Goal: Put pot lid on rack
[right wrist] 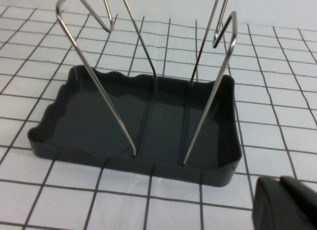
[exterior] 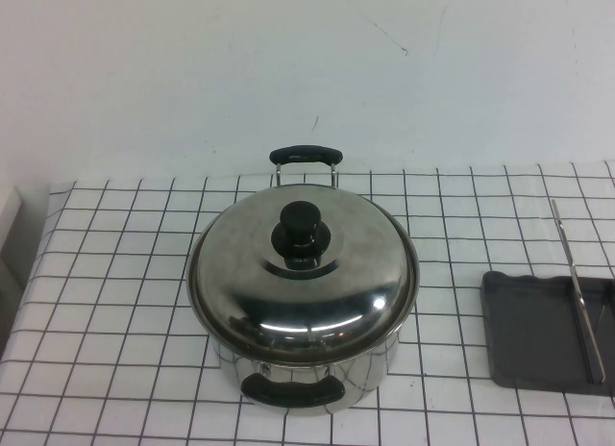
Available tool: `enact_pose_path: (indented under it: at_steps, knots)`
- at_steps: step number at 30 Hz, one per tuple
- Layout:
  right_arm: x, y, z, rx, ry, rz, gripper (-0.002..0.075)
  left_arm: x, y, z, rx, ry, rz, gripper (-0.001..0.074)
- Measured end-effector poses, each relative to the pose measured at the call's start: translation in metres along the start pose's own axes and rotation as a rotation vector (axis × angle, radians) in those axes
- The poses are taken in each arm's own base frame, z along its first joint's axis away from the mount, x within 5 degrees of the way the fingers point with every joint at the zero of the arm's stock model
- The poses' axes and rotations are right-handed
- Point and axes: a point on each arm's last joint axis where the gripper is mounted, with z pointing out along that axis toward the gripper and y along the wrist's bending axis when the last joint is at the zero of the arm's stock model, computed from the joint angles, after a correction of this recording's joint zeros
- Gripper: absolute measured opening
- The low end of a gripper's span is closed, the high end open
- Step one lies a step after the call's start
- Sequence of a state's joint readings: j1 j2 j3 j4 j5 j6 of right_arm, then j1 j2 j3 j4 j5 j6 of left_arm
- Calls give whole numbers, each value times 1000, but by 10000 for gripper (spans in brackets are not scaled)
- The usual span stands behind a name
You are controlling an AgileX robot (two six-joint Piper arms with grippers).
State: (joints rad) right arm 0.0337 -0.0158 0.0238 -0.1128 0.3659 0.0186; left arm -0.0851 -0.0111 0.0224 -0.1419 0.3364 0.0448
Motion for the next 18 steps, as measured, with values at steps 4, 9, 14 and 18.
enact_pose_path:
  at_steps: [4, 9, 14, 18]
  knots:
    - [0, 0, 0, 0, 0, 0, -3, -1, -2, 0, 18, -15, -66, -3]
    - [0, 0, 0, 0, 0, 0, -3, -10, -7, 0, 105, -109, -391, -3]
    - [0, 0, 0, 0, 0, 0, -3, -16, -9, -1, 157, -155, -605, -3]
    - [0, 0, 0, 0, 0, 0, -3, -18, -8, -2, 156, -184, -620, -3]
